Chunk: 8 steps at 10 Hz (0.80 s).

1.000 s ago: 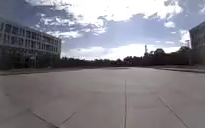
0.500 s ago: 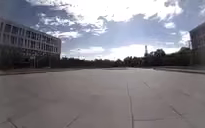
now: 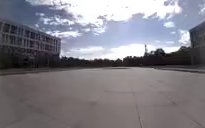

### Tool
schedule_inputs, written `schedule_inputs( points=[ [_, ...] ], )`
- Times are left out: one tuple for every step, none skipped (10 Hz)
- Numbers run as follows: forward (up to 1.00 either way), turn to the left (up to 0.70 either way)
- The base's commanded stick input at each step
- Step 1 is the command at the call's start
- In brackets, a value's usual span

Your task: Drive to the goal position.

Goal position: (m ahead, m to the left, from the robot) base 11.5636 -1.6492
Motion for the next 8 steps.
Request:
schedule_inputs(
  points=[
    [0.66,-0.01],
    [0.66,-0.01],
    [0.66,-0.01],
    [0.66,-0.01],
    [0.66,-0.01],
    [0.66,-0.01],
    [0.66,-0.01],
    [0.66,-0.01]
  ],
)
